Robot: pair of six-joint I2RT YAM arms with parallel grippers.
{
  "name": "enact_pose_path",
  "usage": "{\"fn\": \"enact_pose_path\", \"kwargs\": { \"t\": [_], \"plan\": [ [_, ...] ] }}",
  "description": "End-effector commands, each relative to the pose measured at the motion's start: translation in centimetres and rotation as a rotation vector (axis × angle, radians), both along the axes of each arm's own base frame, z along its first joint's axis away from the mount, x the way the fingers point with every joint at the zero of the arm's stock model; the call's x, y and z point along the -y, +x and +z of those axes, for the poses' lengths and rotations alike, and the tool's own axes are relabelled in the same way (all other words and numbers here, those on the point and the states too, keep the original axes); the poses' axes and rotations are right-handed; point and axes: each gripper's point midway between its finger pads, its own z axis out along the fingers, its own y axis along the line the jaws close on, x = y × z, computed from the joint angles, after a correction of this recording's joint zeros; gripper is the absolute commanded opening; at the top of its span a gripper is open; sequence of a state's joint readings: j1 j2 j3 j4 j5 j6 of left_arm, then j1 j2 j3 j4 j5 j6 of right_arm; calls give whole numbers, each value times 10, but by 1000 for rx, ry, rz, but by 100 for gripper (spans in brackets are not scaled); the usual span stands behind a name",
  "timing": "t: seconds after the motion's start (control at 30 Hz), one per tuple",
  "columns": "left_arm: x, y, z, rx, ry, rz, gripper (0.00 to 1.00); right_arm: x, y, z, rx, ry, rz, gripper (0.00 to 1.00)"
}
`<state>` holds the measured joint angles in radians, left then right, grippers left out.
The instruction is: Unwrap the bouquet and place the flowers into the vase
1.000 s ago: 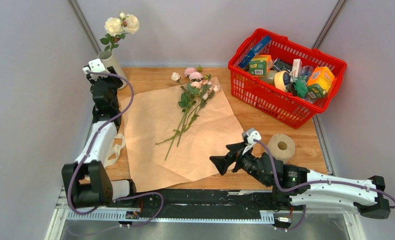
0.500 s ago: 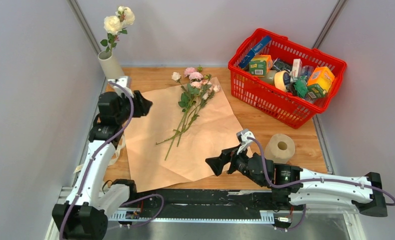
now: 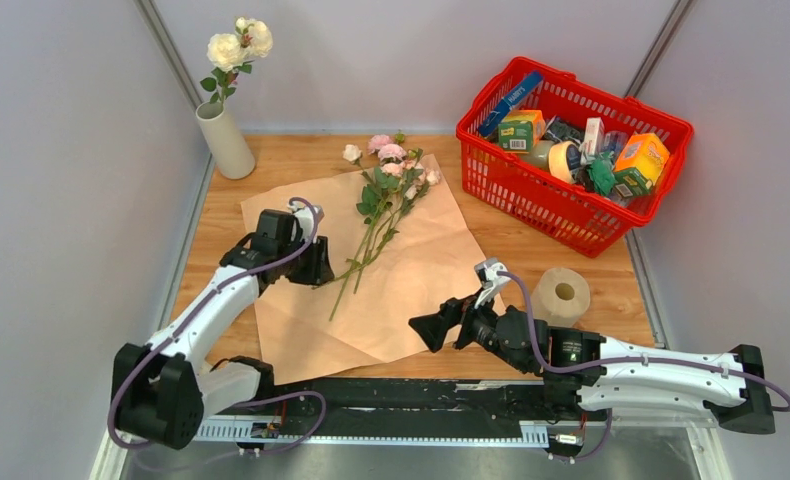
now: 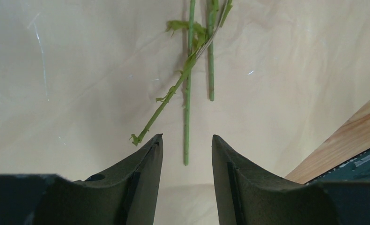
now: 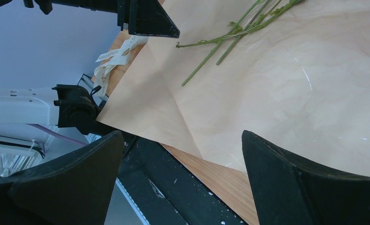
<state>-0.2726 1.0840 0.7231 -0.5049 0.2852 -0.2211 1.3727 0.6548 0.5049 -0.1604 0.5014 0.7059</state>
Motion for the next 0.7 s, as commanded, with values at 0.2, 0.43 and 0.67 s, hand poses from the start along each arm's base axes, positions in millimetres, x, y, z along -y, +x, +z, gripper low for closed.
{"fn": "enact_pose_path", "kwargs": {
  "t": [0.2,0.43,0.67],
  "plan": [
    [-3,11,-41,-230,208,-139,51,-5,-6,28,-28,110,25,100],
    [12,8,-48,-249,164,-197,51,-4,-5,27,-25,110,16,100],
    [12,4,-56,-285,160,-202,51,-5,-4,32,-19,121,19,100]
  ]
}}
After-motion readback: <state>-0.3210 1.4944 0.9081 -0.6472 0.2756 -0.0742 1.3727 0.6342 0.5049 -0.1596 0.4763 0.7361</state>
